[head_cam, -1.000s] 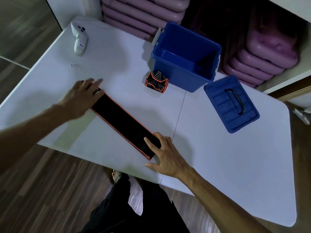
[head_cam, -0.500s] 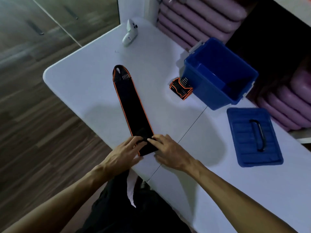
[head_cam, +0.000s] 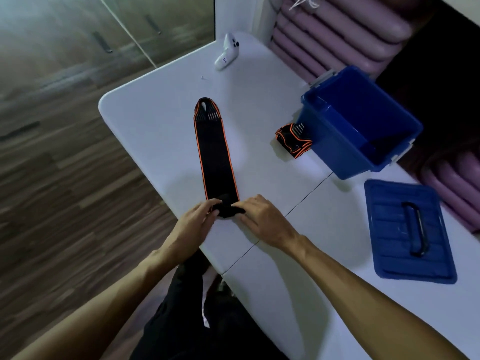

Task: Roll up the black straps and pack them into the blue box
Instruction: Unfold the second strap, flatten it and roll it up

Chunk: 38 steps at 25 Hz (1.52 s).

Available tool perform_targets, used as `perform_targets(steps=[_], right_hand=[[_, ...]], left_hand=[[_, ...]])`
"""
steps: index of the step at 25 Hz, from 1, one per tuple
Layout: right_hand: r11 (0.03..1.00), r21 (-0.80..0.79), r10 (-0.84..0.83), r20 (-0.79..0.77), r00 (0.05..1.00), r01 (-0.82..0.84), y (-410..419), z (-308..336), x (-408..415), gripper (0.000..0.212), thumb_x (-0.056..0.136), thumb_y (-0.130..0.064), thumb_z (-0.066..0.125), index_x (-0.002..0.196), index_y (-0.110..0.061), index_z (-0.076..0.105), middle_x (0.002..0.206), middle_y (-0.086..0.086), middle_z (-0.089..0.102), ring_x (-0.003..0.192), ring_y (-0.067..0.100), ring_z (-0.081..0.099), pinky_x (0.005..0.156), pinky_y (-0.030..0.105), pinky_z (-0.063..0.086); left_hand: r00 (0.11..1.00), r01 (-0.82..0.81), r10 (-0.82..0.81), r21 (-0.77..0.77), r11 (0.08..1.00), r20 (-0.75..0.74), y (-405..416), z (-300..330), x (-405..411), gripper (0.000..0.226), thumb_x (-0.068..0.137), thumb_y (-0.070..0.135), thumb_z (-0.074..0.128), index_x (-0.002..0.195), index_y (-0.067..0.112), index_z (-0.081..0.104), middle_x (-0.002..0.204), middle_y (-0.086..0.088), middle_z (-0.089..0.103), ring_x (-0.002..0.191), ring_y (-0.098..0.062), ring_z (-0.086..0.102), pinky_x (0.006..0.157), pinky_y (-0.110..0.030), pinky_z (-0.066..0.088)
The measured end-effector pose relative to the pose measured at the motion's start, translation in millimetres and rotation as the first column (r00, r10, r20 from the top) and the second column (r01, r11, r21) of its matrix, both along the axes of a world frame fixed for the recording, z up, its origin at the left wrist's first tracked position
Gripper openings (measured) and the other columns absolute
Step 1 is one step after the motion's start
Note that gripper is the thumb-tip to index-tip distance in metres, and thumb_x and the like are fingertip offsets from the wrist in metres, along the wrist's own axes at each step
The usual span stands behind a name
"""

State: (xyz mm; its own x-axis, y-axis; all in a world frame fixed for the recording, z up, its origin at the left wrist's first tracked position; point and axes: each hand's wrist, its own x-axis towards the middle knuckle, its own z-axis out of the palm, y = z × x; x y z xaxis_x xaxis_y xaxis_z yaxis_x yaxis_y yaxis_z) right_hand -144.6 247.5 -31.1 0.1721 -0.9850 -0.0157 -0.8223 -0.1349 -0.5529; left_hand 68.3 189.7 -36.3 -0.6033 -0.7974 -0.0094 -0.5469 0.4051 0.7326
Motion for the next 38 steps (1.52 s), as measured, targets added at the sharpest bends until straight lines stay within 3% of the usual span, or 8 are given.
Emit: perform_targets(steps=[5,9,12,17,23,28,34,38], right_hand=[[0.972,0.210,-0.162,0.264,0.951,0.107,-31.5,13.7,1.8,0.023,0.099,-0.025,0.054,0.117,-0.016,0.063,0.088,-0.002,0.067,0.082,0.014,0.063,0.076,0.030,0.052],[0.957,0.253,-0.216,0.285,0.934,0.144,-54.2,15.9,4.6,0.021,0.098,-0.023,0.056,0.115,-0.014,0.065,0.085,-0.006,0.062,0.073,0.003,0.059,0.069,0.013,0.046],[0.951,0.247,-0.252,0.274,0.928,0.185,-61.5,11.1,9.4,0.020,0.097,-0.021,0.058,0.113,-0.013,0.065,0.093,-0.002,0.067,0.087,0.011,0.064,0.076,0.017,0.050],[0.950,0.172,-0.298,0.253,0.920,0.261,-60.1,8.1,15.4,0.007,0.095,-0.017,0.061,0.100,-0.013,0.061,0.065,-0.019,0.049,0.060,-0.001,0.052,0.057,0.008,0.039],[0.955,0.109,-0.294,0.234,0.927,0.275,-43.5,-8.0,17.8,0.021,0.097,-0.025,0.058,0.115,-0.017,0.063,0.094,-0.002,0.058,0.083,0.010,0.052,0.077,0.029,0.051],[0.998,0.030,-0.044,-0.082,0.996,0.046,-42.4,-3.1,-3.9,0.054,0.087,-0.043,0.064,0.135,-0.018,0.055,0.135,0.006,0.047,0.110,0.021,0.046,0.082,0.030,0.051],[0.942,0.255,-0.284,0.253,0.925,0.220,-83.6,1.7,-0.2,0.024,0.095,-0.028,0.060,0.111,-0.010,0.065,0.089,0.003,0.065,0.080,0.015,0.060,0.071,0.028,0.049],[0.915,0.244,-0.387,0.301,0.871,0.322,-92.7,5.2,3.8,0.026,0.093,-0.023,0.064,0.117,-0.021,0.056,0.070,-0.010,0.054,0.061,0.003,0.051,0.058,0.011,0.040]], left_hand=[[0.973,-0.230,0.231,0.131,0.964,0.008,-19.9,8.9,-18.6,0.022,0.099,0.024,0.046,0.113,0.014,0.058,0.072,-0.001,0.063,0.065,-0.019,0.058,0.059,-0.027,0.042],[0.923,-0.380,0.385,0.187,0.906,0.009,-30.2,4.2,-26.6,0.020,0.097,0.024,0.049,0.107,0.012,0.062,0.069,-0.005,0.065,0.064,-0.021,0.062,0.066,-0.038,0.050],[0.909,-0.415,0.417,0.110,0.903,-0.003,-30.5,2.2,-31.8,0.011,0.096,0.021,0.052,0.101,0.013,0.058,0.072,-0.003,0.060,0.063,-0.021,0.056,0.064,-0.040,0.049],[0.992,-0.060,0.098,-0.362,0.930,0.086,-21.3,-11.7,-10.7,0.020,0.090,0.024,0.062,0.105,0.011,0.059,0.117,-0.009,0.054,0.099,-0.023,0.053,0.082,-0.030,0.049],[0.978,0.130,-0.056,-0.379,0.916,0.199,-36.2,-11.6,4.2,0.032,0.085,0.027,0.065,0.113,0.013,0.059,0.119,-0.005,0.061,0.109,-0.025,0.059,0.086,-0.039,0.054],[0.989,0.101,-0.072,-0.245,0.964,0.128,-50.5,-1.5,5.0,0.037,0.095,0.037,0.045,0.124,0.014,0.053,0.116,-0.002,0.064,0.111,-0.019,0.056,0.091,-0.028,0.047],[0.989,-0.119,0.111,0.077,0.990,0.101,-83.6,-1.9,-20.8,0.030,0.096,0.031,0.050,0.121,0.015,0.051,0.080,-0.003,0.065,0.077,-0.026,0.062,0.072,-0.041,0.050],[0.974,-0.209,0.202,0.055,0.976,0.101,-95.3,1.4,-34.3,0.020,0.093,0.029,0.055,0.107,0.017,0.046,0.058,0.002,0.055,0.058,-0.026,0.054,0.061,-0.043,0.048]])
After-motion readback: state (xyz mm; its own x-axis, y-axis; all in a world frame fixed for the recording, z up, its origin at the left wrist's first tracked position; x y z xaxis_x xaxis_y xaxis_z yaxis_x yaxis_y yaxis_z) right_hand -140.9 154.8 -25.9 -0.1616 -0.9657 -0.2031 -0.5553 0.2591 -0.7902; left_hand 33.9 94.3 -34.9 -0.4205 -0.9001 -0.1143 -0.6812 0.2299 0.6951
